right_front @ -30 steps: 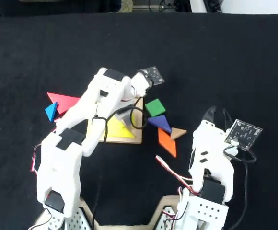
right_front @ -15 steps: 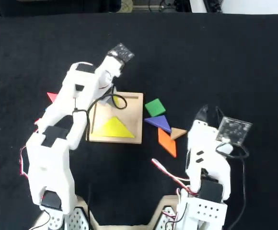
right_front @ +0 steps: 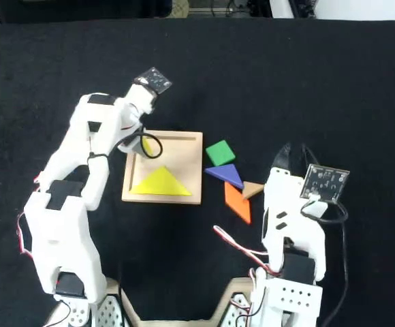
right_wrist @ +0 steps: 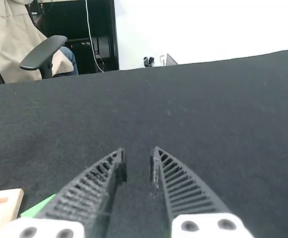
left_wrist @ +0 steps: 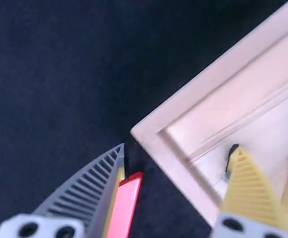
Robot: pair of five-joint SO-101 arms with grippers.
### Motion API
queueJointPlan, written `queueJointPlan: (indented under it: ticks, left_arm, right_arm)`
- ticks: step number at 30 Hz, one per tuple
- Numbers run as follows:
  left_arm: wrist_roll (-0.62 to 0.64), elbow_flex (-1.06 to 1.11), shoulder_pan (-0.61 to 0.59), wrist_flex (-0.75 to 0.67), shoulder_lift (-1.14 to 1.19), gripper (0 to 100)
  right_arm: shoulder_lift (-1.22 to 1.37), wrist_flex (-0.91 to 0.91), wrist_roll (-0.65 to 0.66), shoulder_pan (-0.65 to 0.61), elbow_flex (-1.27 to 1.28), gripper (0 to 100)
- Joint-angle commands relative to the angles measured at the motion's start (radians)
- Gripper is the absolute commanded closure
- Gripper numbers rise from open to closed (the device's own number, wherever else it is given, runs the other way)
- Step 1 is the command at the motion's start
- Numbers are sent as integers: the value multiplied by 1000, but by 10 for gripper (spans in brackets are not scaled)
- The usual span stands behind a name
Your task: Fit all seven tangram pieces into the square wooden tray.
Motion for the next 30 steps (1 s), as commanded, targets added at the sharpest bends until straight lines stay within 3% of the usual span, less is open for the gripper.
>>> queueJointPlan:
  ticks: [1,15,24,30]
  left_arm:
    - [-40,45,-50,-5,-11,685]
    - [-40,41,-84,49,-15,686]
    - [-112,163,-114,43,-213,686]
    - [-11,125,-107,43,-319,685]
  right_arm:
    - [10,-23,9,-14,1,903]
    - [10,-28,9,-14,1,903]
    - [12,-28,11,-38,1,903]
    - [12,-26,11,-38,1,903]
